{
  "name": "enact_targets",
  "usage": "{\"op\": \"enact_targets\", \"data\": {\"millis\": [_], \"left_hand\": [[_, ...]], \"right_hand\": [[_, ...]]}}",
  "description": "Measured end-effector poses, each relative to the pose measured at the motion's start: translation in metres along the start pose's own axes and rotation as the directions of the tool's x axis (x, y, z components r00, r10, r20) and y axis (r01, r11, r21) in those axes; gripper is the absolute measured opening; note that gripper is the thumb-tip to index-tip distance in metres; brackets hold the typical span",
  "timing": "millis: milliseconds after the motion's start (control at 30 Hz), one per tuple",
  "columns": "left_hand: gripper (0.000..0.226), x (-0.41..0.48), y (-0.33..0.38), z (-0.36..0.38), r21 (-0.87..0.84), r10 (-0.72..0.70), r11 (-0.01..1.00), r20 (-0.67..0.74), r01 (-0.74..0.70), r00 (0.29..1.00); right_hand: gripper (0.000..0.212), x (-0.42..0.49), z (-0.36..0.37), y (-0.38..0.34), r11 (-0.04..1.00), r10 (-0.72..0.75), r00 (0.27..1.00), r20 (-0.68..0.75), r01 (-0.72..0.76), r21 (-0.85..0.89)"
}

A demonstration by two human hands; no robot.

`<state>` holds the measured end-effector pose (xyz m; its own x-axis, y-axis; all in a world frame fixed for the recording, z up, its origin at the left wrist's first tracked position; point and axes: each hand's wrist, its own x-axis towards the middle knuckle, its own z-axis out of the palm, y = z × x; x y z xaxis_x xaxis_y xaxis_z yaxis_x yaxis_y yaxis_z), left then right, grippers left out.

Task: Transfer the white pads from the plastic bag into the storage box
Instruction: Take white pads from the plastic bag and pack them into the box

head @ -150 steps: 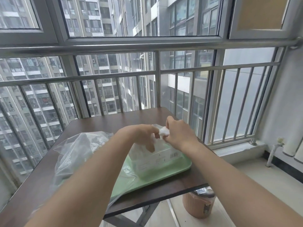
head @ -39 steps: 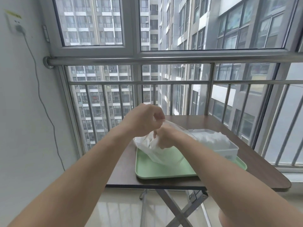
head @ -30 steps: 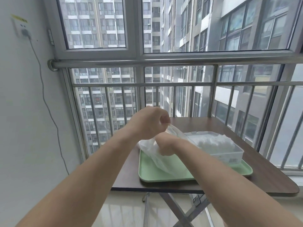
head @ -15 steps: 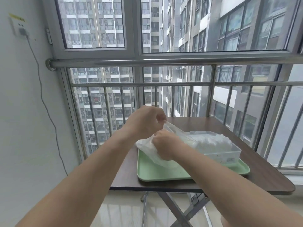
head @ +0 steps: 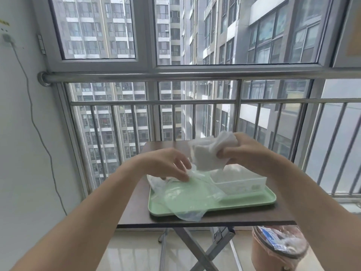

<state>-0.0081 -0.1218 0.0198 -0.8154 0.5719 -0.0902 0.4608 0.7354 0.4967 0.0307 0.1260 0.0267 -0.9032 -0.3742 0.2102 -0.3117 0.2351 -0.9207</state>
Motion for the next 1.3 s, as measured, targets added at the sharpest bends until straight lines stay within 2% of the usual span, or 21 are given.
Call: {"op": "enact_targets", "data": {"millis": [33, 67, 133, 167, 233, 367, 433, 500, 600, 700, 800, 867, 1167, 1300], "left_hand": [[0.049, -0.002, 0.006, 0.0, -0.036, 0.022, 0.999, 0.036, -0.021, 0.999], [0.053, 0.0, 0.013, 0.001, -0.086, 0.082, 0.993, 0.015, -0.081, 0.997], [0.055, 0.005, 0.026, 0.003, -0.252, 0.191, 0.943, -0.125, -0.218, 0.973], [0.06, 0.01, 0.032, 0.005, -0.341, 0.2, 0.904, -0.202, -0.26, 0.959], [0.071, 0.02, 0.04, 0.009, -0.444, 0.158, 0.845, -0.325, -0.298, 0.932], [0.046, 0.039, 0.047, 0.021, -0.579, 0.032, 0.747, -0.459, -0.327, 0.888], [0.038, 0.045, 0.045, 0.025, -0.636, -0.034, 0.703, -0.476, -0.317, 0.879], [0.034, 0.053, 0.041, 0.027, -0.67, -0.103, 0.686, -0.475, -0.284, 0.874], [0.045, 0.062, 0.037, 0.031, -0.705, -0.197, 0.676, -0.453, -0.214, 0.87], [0.046, 0.068, 0.038, 0.034, -0.689, -0.208, 0.698, -0.457, -0.196, 0.865], [0.034, 0.07, 0.044, 0.039, -0.635, -0.159, 0.745, -0.465, -0.203, 0.871], [0.031, 0.072, 0.047, 0.042, -0.598, -0.121, 0.774, -0.461, -0.207, 0.879], [0.013, 0.071, 0.048, 0.047, -0.552, -0.056, 0.803, -0.446, -0.225, 0.893], [0.013, 0.069, 0.049, 0.042, -0.541, -0.028, 0.81, -0.423, -0.228, 0.905]], "right_hand": [[0.041, 0.002, -0.004, 0.005, 0.996, 0.014, 1.0, -0.027, -0.012, 0.092], [0.046, 0.002, -0.009, 0.009, 0.986, 0.03, 0.999, -0.044, -0.022, 0.165], [0.054, 0.004, -0.015, 0.019, 0.96, 0.047, 0.998, -0.048, -0.032, 0.278], [0.054, 0.005, -0.017, 0.022, 0.947, 0.042, 0.998, -0.039, -0.027, 0.321], [0.048, 0.007, -0.021, 0.027, 0.924, 0.014, 1.0, -0.014, -0.008, 0.383], [0.041, 0.012, -0.03, 0.041, 0.894, -0.039, 0.999, 0.027, 0.023, 0.448], [0.039, 0.012, -0.035, 0.048, 0.91, -0.023, 1.0, -0.015, 0.027, 0.414], [0.035, 0.011, -0.04, 0.056, 0.927, 0.013, 0.99, -0.14, 0.041, 0.373], [0.046, 0.008, -0.051, 0.063, 0.916, 0.019, 0.966, -0.257, 0.086, 0.392], [0.047, -0.001, -0.058, 0.058, 0.916, -0.031, 0.982, -0.184, 0.101, 0.388], [0.048, -0.007, -0.059, 0.05, 0.969, -0.032, 0.994, -0.106, 0.057, 0.24], [0.041, -0.006, -0.057, 0.045, 0.989, -0.021, 0.995, -0.093, 0.034, 0.141], [0.035, 0.002, -0.049, 0.039, 1.0, 0.024, 0.991, -0.128, -0.023, 0.009], [0.037, 0.009, -0.046, 0.037, 0.978, 0.045, 0.98, -0.192, -0.082, -0.193]]}}
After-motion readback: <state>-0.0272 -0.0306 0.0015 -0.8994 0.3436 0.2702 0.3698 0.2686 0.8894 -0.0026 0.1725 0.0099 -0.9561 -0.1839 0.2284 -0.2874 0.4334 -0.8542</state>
